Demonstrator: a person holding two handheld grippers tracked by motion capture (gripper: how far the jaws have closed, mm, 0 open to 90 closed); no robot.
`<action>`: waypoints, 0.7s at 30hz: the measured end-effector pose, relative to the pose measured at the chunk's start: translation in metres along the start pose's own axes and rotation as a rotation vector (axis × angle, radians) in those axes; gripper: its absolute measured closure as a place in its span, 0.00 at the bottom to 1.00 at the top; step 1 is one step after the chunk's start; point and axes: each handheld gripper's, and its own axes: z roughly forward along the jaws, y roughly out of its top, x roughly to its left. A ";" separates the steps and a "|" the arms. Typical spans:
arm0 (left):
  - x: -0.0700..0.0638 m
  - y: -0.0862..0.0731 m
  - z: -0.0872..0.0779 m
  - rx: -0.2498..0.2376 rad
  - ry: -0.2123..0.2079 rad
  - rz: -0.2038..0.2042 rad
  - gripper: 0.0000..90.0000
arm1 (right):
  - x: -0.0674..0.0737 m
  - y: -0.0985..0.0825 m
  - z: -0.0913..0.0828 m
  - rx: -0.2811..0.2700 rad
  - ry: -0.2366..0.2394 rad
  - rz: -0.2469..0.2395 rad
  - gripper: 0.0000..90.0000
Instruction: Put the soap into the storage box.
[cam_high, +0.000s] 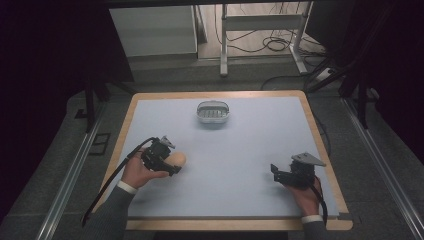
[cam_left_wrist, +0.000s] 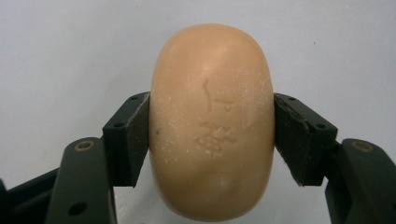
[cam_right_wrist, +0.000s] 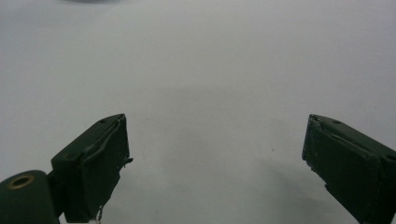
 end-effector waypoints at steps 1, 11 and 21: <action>0.000 0.001 0.000 -0.001 0.002 0.003 0.37 | 0.000 0.000 0.000 0.000 0.000 0.000 0.08; 0.003 0.006 0.000 -0.005 0.004 0.001 0.37 | 0.000 0.000 0.000 0.002 -0.002 0.003 0.08; 0.008 0.015 -0.001 -0.006 0.009 0.005 0.37 | 0.000 0.000 0.000 0.002 -0.003 0.007 0.08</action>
